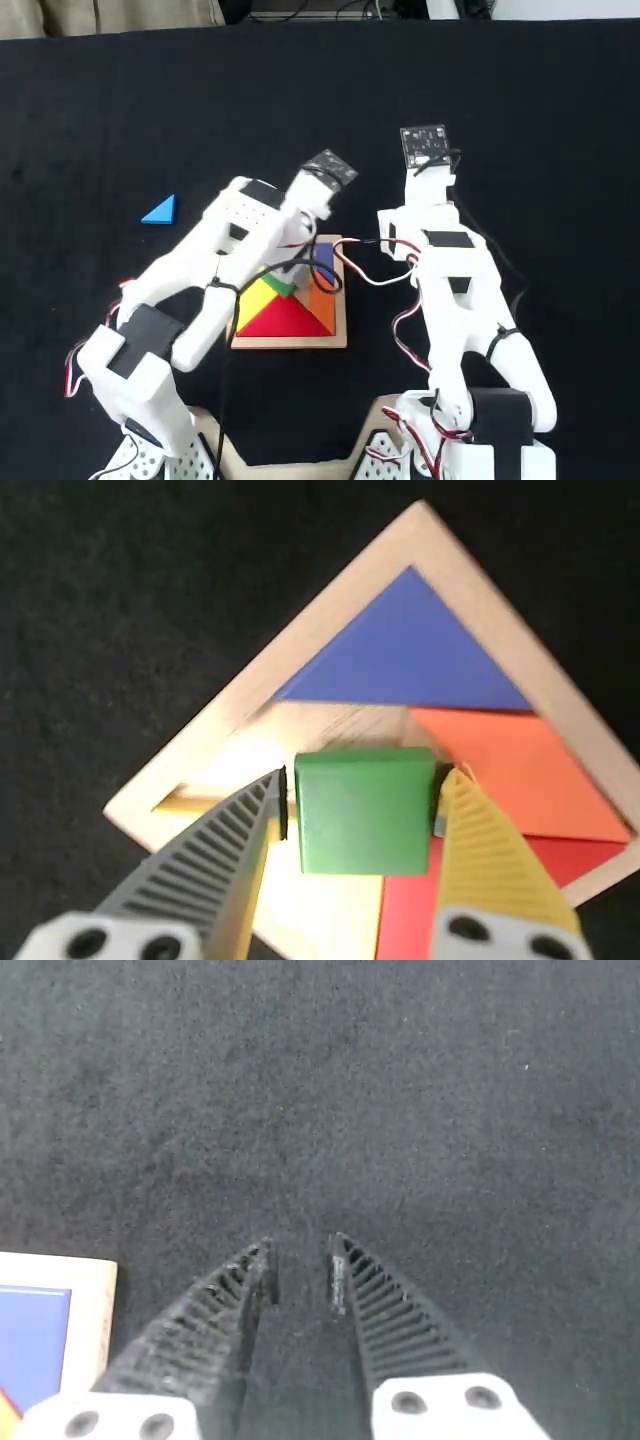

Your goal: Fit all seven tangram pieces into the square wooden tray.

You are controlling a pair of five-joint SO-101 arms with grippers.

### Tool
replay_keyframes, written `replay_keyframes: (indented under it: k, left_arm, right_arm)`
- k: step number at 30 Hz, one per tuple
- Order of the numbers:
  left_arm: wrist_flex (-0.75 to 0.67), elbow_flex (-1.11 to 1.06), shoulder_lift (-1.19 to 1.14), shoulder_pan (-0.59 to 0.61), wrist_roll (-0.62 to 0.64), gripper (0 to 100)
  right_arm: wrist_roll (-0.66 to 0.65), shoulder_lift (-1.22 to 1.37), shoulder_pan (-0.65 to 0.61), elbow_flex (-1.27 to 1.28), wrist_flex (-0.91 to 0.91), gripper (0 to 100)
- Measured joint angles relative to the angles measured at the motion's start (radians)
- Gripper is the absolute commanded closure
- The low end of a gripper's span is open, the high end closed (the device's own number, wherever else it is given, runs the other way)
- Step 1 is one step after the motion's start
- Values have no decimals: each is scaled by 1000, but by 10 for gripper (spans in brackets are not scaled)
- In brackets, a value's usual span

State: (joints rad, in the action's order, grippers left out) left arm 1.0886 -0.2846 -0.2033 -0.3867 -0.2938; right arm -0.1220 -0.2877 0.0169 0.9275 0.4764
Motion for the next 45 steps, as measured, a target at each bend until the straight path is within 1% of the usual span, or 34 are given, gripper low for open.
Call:
replay_keyframes:
  k: [5, 9, 14, 17, 22, 25, 35, 40, 45]
  left_arm:
    - [92, 57, 0, 58, -9, 752]
    - [149, 68, 57, 60, -75, 748]
    - [175, 68, 115, 72, -100, 751]
    - [153, 68, 115, 112, -101, 751]
    - [-28, 26, 57, 175, -101, 751]
    - [-71, 6, 14, 180, -101, 751]
    - [-81, -15, 8, 109, -101, 751]
    - [-81, -15, 8, 101, -101, 751]
    - [-48, -25, 97, 101, -101, 751]
  right_arm:
    - [0, 0, 0, 0, 0, 906]
    - [0, 0, 0, 0, 0, 906]
    - [0, 0, 0, 0, 0, 906]
    - [0, 0, 0, 0, 0, 906]
    - [0, 0, 0, 0, 0, 906]
    - [0, 0, 0, 0, 0, 906]
    - [0, 0, 0, 0, 0, 906]
    - [0, 0, 0, 0, 0, 906]
    - [0, 0, 0, 0, 0, 906]
